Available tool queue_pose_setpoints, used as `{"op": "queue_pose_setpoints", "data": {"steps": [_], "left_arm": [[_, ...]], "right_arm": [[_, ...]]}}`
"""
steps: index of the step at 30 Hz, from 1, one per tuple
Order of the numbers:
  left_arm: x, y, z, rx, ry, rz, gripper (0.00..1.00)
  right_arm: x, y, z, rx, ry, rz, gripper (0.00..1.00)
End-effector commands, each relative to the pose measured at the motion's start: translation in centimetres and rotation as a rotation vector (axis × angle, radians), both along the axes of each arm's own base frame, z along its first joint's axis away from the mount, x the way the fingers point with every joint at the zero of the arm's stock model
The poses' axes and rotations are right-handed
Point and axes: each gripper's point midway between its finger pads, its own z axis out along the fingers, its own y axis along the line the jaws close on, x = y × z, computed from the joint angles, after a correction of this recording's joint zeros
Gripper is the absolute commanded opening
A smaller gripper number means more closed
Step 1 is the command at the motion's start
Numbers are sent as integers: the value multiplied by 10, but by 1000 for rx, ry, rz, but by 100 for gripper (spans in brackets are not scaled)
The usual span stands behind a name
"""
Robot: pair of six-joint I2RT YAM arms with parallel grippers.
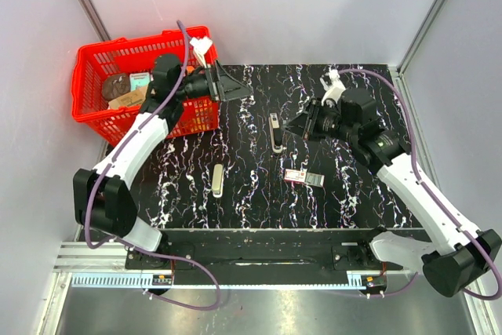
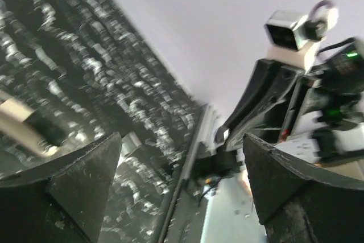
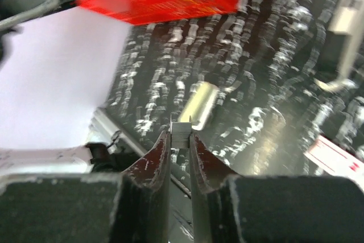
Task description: Unload the staples from the stapler
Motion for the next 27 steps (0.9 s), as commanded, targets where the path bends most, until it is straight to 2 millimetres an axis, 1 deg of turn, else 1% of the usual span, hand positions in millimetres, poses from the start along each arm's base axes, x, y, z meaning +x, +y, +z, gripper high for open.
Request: {"op": "queue_pose_setpoints", "data": {"steps": [1, 2, 3, 5, 6, 7, 10, 11, 14, 19, 23, 27], "left_arm": [[-5, 0, -77, 363, -68, 43, 93], [-7, -1, -95, 442, -66, 36, 93], [-10, 1, -117, 551, -58, 47, 93], [-15, 3, -150, 713, -113, 39, 93], [-18, 4, -163, 778, -146, 34, 93], [-21, 6, -172, 831, -200, 15, 93], [-35, 7, -196, 942, -267, -23, 92], [-39, 8, -203, 975, -290, -39, 92], [-47, 9, -217, 1045, -340, -68, 91], [-59, 8, -233, 1107, -374, -111, 88], [-65, 6, -238, 1129, -392, -131, 88], [-68, 2, -237, 1131, -412, -144, 87]], "right_arm": [[8, -51, -79, -252, 189, -277, 13], [6, -57, -93, -283, 233, -311, 12], [7, -64, -108, -314, 271, -353, 11], [2, -73, -134, -361, 347, -401, 9], [2, -82, -146, -390, 369, -450, 8], [-1, -87, -158, -413, 400, -472, 8], [-9, -99, -189, -477, 474, -521, 8], [-10, -102, -195, -493, 488, -530, 8], [-15, -106, -212, -532, 523, -538, 8], [-20, -111, -234, -593, 573, -542, 8], [-21, -116, -249, -645, 605, -552, 7], [-19, -122, -256, -703, 617, -563, 7]]}}
